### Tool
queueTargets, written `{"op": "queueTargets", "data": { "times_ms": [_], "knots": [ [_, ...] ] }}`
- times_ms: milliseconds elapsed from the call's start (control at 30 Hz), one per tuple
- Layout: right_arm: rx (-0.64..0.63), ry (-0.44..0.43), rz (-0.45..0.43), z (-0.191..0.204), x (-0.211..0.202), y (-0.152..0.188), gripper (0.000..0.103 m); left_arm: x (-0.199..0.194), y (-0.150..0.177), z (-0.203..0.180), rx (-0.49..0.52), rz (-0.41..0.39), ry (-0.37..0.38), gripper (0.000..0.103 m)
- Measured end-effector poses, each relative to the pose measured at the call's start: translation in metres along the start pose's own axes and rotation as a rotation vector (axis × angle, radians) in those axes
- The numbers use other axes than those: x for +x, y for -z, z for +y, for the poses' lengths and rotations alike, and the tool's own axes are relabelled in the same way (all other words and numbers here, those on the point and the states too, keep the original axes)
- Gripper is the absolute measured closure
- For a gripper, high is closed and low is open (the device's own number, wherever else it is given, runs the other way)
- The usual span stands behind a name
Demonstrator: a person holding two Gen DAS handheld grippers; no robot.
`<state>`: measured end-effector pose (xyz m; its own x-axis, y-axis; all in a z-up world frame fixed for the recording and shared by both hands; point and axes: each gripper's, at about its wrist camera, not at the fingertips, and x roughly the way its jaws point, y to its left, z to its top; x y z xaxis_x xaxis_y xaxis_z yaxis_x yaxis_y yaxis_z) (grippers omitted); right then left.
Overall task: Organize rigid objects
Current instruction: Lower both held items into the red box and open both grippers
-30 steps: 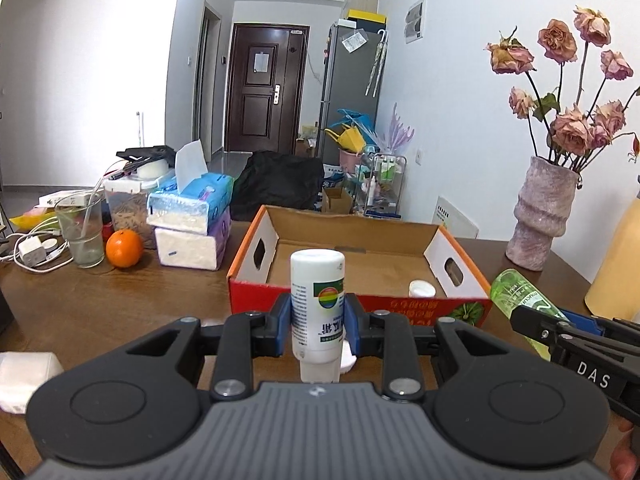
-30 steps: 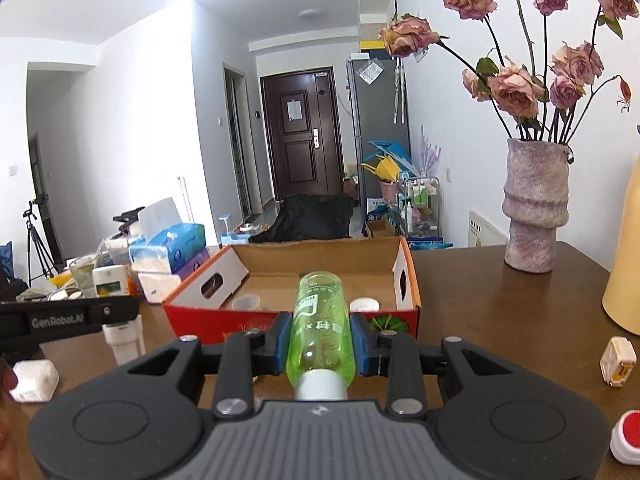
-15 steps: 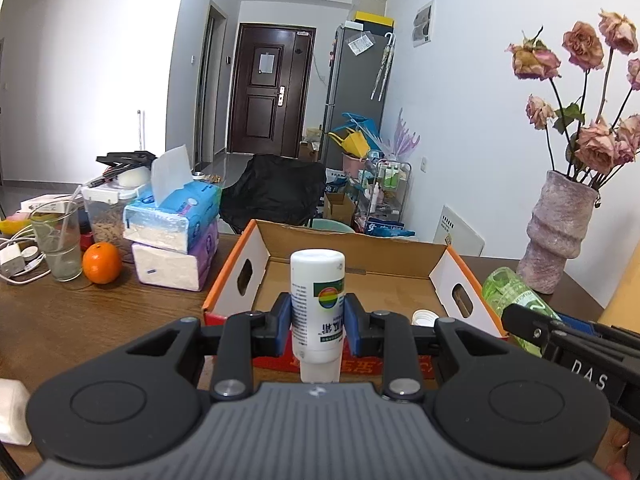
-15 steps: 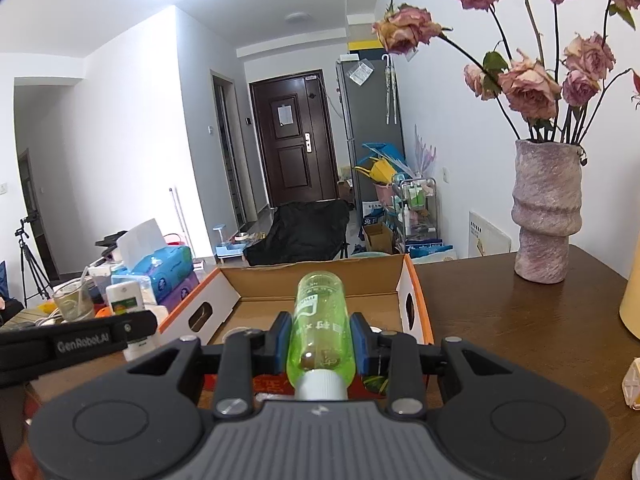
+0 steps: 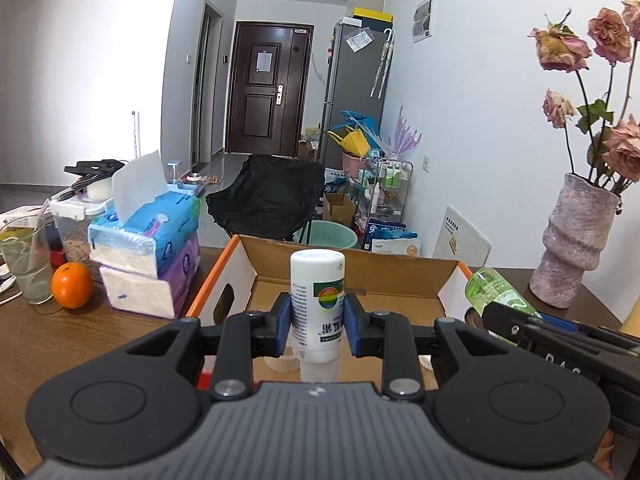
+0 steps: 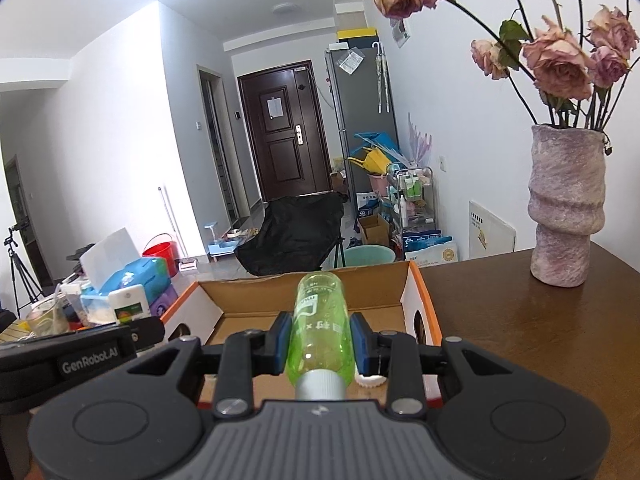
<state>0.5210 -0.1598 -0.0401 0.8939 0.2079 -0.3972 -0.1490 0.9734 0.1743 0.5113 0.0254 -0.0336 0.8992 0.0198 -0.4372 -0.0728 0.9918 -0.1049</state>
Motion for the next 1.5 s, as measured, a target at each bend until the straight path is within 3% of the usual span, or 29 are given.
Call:
{"op": "queueTargets", "data": {
  "times_ms": [867,1300,1367,1400,1433,1467,1500],
  "knots": [
    [-0.013,0.033,0.072,0.01,0.098,-0.013,0.073,0.096,-0.026,0.016,-0.016,0.052,-0.07,0.075],
    [-0.008,0.054,0.131,-0.001,0.122,-0.004,0.073,0.113,-0.019,0.012,0.023,0.102,-0.075,0.074],
    [-0.003,0.065,0.141,-0.003,0.125,-0.004,0.072,0.112,-0.018,0.012,0.032,0.098,-0.088,0.064],
    [-0.002,0.076,0.141,-0.004,0.126,-0.005,0.071,0.111,-0.019,0.012,0.027,0.099,-0.093,0.041],
    [0.002,0.087,0.143,-0.006,0.125,-0.005,0.06,0.11,-0.019,0.014,0.017,0.093,-0.101,0.017],
    [0.011,0.097,0.144,-0.008,0.125,-0.006,0.04,0.107,-0.019,0.015,0.008,0.076,-0.11,0.011],
    [0.024,0.111,0.137,-0.01,0.124,-0.007,0.03,0.104,-0.019,0.016,0.013,0.057,-0.12,0.009]
  ]
}}
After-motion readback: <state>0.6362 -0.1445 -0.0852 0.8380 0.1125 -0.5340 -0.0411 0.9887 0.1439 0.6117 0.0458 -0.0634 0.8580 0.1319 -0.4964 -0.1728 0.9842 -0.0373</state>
